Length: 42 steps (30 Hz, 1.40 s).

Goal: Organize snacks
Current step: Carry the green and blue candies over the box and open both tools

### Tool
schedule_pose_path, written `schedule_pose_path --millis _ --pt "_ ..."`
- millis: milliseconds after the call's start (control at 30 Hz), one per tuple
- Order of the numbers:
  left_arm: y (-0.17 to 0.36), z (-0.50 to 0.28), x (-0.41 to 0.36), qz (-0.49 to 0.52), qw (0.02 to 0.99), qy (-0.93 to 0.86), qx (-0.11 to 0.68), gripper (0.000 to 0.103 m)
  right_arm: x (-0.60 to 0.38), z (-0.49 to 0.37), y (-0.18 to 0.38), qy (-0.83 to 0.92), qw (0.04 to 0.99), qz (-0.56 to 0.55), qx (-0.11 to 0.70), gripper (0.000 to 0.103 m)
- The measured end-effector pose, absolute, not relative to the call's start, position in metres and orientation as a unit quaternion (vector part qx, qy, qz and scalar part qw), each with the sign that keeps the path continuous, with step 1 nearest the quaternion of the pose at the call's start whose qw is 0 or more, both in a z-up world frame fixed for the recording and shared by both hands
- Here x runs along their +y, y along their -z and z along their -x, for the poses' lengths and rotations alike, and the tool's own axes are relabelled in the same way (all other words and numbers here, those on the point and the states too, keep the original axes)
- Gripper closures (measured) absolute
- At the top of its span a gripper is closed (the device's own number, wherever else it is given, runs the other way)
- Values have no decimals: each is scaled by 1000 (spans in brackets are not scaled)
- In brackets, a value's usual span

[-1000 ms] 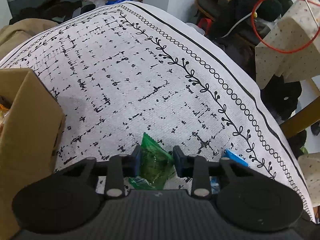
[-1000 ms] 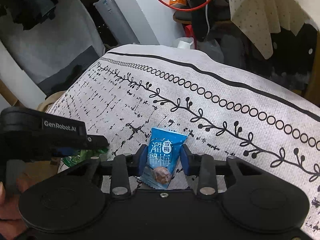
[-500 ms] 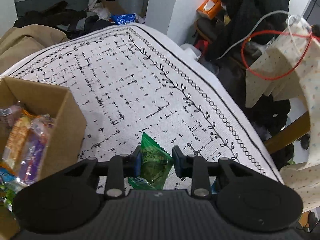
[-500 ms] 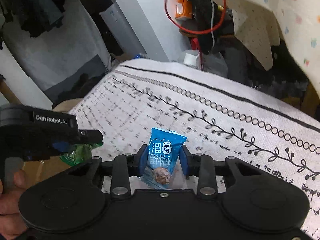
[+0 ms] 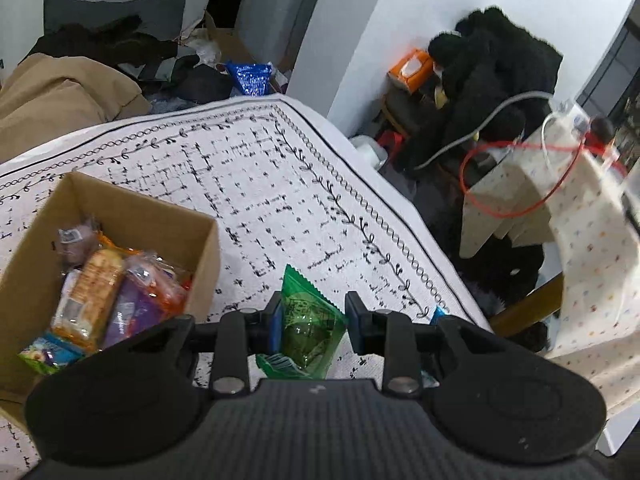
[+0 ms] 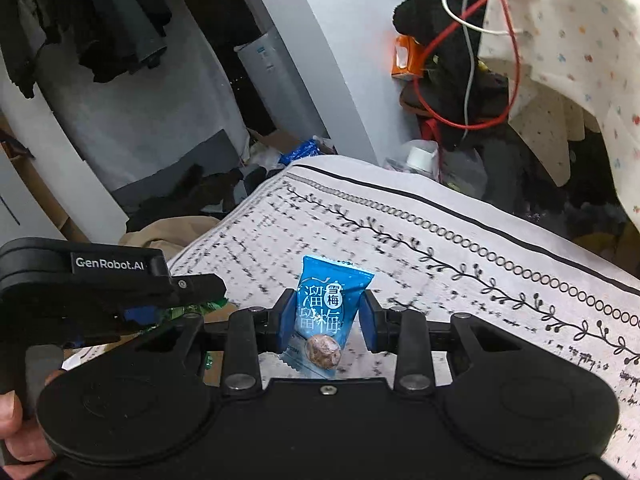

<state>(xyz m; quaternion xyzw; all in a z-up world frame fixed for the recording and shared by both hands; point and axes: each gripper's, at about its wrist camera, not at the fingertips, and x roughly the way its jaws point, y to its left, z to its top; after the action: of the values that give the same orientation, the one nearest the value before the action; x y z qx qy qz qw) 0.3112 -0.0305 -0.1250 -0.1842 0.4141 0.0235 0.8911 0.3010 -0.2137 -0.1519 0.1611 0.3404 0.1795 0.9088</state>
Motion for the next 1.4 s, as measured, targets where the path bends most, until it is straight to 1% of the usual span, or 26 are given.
schedule_pose_path --millis 367,967,1400 --pt "112 -300 22 218 892 -18 396 72 -159 -285 125 -190 920 -117 323 70" --pt "113 -285 130 278 881 -63 379 72 -61 -280 121 -215 917 -66 328 70" --pt "127 -289 170 310 864 -62 393 72 -28 -287 133 -221 911 -62 343 70"
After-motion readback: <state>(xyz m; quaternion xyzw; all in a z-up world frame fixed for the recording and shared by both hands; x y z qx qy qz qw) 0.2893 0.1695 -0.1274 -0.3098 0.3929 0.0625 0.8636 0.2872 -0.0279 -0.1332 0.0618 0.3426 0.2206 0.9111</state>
